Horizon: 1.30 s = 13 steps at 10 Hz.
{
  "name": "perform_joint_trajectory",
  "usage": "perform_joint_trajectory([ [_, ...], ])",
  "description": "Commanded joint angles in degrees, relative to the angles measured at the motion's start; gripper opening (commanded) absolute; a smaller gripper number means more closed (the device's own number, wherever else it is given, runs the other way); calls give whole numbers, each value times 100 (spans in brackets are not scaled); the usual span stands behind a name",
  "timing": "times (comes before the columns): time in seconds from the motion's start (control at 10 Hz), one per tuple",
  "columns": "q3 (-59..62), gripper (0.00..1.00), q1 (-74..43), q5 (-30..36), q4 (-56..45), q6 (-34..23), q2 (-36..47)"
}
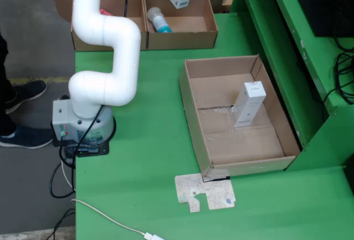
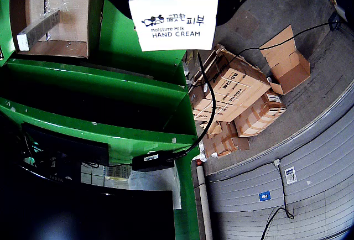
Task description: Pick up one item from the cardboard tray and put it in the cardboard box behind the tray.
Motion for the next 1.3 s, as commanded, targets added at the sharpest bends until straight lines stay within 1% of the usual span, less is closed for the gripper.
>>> perform_joint_trajectory([
  [0.0, 140, 0, 99, -115, 316, -3, -20],
  [0.1, 140, 0, 175, -164, 405, 11, -75],
  [0.2, 140, 0, 151, -268, 988, -259, -342],
  [0.3, 140, 0, 151, -268, 988, -259, -342],
  [0.4, 140, 0, 151, -351, 1435, -429, -545],
  [0.5, 140, 0, 121, -234, 2221, -665, -825],
  [0.6, 140, 0, 121, -234, 2221, -665, -825],
  [0.7, 140, 0, -102, 544, 3005, -779, -1090],
  [0.8, 140, 0, -109, 532, 2998, -622, -1106],
  [0.9, 140, 0, -109, 532, 2998, -621, -1106],
  [1.0, 140, 0, -105, 446, 2940, -502, -1102],
  [1.1, 140, 0, 9, -593, 1838, -27, -900],
  [1.2, 140, 0, 9, -593, 1838, -27, -900],
])
